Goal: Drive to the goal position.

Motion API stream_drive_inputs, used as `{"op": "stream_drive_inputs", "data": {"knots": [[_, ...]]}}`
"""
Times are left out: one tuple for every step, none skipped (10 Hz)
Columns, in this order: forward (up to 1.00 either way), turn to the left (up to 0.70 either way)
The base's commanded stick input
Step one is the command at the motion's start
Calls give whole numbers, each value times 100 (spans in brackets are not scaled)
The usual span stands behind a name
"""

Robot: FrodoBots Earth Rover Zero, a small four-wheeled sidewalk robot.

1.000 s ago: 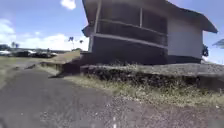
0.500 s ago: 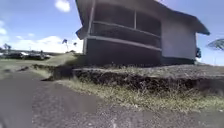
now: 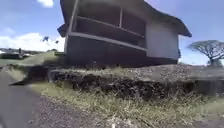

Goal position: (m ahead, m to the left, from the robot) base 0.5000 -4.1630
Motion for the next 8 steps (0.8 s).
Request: {"op": "stream_drive_inputs", "data": {"knots": [[5, -11], [6, -11], [5, 0], [0, 0], [0, 0], [-14, 2], [-60, 21], [-100, 40]]}}
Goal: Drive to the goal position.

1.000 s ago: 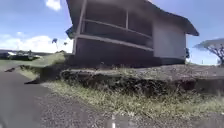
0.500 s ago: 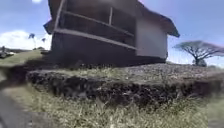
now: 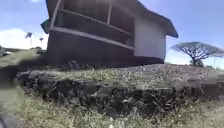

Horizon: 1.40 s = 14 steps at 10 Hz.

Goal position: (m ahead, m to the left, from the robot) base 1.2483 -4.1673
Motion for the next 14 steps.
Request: {"op": "stream_drive_inputs", "data": {"knots": [[-100, 40], [-100, 40], [-100, 40], [-100, 40], [-100, 40], [-100, 40], [-100, 40], [-100, 40], [-100, 40], [-91, 34], [-80, 32], [-62, 35], [-34, 31], [0, 6]]}}
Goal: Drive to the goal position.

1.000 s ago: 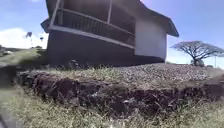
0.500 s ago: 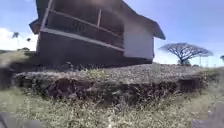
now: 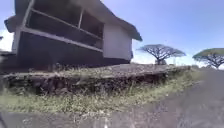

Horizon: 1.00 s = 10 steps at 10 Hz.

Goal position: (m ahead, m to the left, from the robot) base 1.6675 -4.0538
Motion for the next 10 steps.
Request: {"op": "stream_drive_inputs", "data": {"knots": [[0, 0], [0, 4], [45, 0], [100, -40], [100, -40], [100, -40], [100, -40], [100, -40], [100, -40], [100, -40]]}}
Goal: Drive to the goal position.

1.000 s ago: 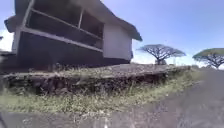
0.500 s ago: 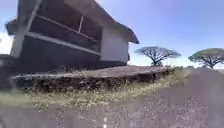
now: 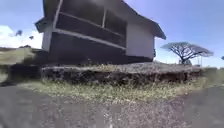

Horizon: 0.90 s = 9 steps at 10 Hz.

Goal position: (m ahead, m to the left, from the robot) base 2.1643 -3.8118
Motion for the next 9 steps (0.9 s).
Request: {"op": "stream_drive_inputs", "data": {"knots": [[100, -40], [100, -40], [39, -54], [13, -20], [5, 0], [6, 0], [5, 0], [5, 0], [5, 0]]}}
